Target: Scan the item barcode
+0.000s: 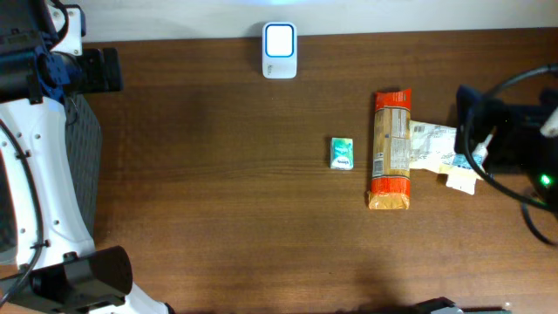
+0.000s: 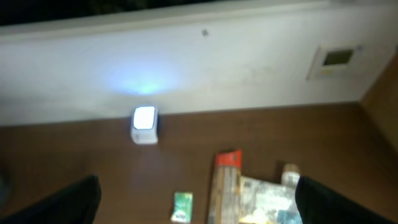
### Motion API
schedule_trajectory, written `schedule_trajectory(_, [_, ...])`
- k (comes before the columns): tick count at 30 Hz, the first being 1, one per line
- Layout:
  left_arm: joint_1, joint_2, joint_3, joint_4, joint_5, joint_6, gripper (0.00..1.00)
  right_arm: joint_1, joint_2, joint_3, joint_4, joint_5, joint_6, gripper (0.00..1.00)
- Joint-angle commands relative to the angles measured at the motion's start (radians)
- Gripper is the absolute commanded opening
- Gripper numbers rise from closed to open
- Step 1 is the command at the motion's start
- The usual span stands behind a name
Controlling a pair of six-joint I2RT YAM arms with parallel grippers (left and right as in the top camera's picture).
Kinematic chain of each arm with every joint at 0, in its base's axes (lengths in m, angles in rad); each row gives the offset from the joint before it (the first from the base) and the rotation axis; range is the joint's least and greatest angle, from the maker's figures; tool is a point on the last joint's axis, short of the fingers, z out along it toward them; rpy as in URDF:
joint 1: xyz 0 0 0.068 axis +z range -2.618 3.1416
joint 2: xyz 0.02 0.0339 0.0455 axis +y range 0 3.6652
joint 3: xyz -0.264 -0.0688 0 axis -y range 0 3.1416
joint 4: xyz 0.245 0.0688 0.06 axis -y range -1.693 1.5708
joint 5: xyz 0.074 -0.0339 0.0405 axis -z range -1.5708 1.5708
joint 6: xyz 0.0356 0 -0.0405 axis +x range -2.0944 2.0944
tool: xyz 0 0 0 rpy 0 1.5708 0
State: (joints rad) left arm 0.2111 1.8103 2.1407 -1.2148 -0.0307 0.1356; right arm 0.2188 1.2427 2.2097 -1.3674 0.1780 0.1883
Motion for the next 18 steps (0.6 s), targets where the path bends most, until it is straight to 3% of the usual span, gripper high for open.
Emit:
schedule_trajectory(1, [0.008, -0.016, 0.015, 0.001, 0.0, 0.013, 0.99, -0.094, -0.177, -0.365, 0.222, -0.082, 0.0, 0.99])
schedule_trajectory(6, [0.008, -0.016, 0.015, 0.001, 0.0, 0.013, 0.99, -0.205, -0.619, -1.157, 0.772, -0.205, -0.013, 0.99])
schedule_trajectory(9, [0.008, -0.016, 0.015, 0.001, 0.0, 0.013, 0.99, -0.222, -0.891, -1.606, 1.096, -0.286, -0.156, 0.99])
schedule_trajectory(13, [0.008, -0.016, 0.015, 0.001, 0.0, 0.013, 0.99, -0.227, -1.113, -1.961, 1.249, -0.275, -0.15, 0.99])
schedule_trajectory(18, [0.008, -0.016, 0.015, 0.001, 0.0, 0.013, 0.99, -0.227, -1.239, -2.144, 1.294, -0.258, -0.148, 0.99])
